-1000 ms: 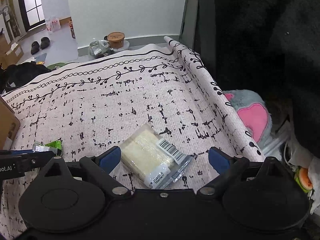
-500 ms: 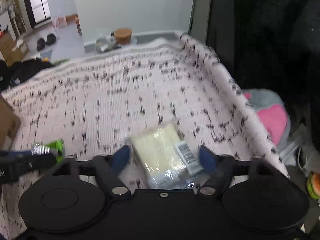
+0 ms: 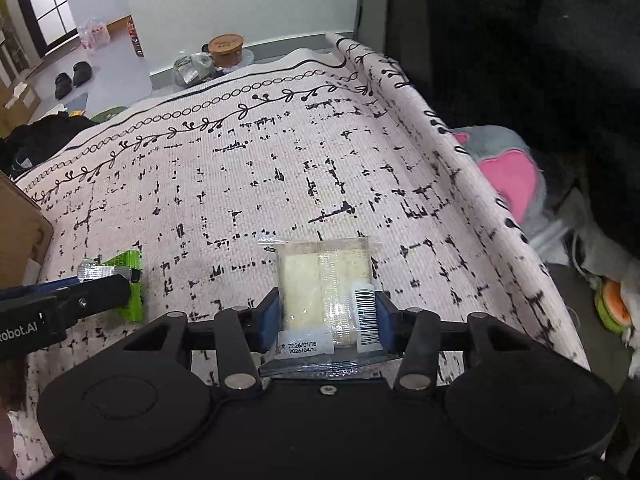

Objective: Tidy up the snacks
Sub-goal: 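Grasp the green candy with the left gripper while the right grasps the clear cake pack, then carry the green candy and clear cake pack over the box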

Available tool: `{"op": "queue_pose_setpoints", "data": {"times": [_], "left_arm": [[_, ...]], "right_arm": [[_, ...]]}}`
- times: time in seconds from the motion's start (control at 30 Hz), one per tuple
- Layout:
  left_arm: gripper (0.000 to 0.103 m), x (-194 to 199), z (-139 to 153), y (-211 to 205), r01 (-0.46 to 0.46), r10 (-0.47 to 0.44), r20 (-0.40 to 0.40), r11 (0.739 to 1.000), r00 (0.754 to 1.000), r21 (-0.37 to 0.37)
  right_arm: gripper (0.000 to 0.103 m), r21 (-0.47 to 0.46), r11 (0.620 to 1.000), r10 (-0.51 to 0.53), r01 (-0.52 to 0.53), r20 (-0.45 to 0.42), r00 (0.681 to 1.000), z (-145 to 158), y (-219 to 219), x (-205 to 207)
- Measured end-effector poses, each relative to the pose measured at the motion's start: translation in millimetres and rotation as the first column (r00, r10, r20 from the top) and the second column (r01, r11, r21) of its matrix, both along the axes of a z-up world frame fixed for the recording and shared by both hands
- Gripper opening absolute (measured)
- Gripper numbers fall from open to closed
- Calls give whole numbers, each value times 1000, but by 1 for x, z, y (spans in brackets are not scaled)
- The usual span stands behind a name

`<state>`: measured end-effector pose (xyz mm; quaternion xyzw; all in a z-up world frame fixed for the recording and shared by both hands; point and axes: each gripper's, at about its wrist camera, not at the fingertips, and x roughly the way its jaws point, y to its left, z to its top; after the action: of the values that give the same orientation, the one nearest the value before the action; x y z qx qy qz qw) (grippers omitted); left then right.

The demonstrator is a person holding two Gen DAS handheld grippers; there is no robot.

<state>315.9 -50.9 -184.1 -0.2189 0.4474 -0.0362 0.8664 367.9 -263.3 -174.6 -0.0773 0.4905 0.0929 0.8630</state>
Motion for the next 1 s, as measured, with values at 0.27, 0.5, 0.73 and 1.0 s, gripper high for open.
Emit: {"op": "queue_pose_setpoints", "data": {"times": [0.27, 0.5, 0.73, 1.0], "left_arm": [[32, -8, 16, -6, 26, -26, 22, 1000, 999, -7], [32, -19, 31, -9, 49, -49, 37, 999, 998, 14], [32, -31, 51, -12, 73, -75, 50, 997, 996, 39], [32, -49, 70, -8, 89, -92, 45, 994, 995, 57]], "right_arm": [[46, 34, 998, -51, 49, 45, 998, 28, -6, -16], [46, 98, 990, -111, 103, 71, 991, 46, -10, -32], [46, 164, 975, -166, 149, 93, 982, 63, -12, -49], [46, 254, 954, -198, 160, 133, 971, 83, -10, -74]]}}
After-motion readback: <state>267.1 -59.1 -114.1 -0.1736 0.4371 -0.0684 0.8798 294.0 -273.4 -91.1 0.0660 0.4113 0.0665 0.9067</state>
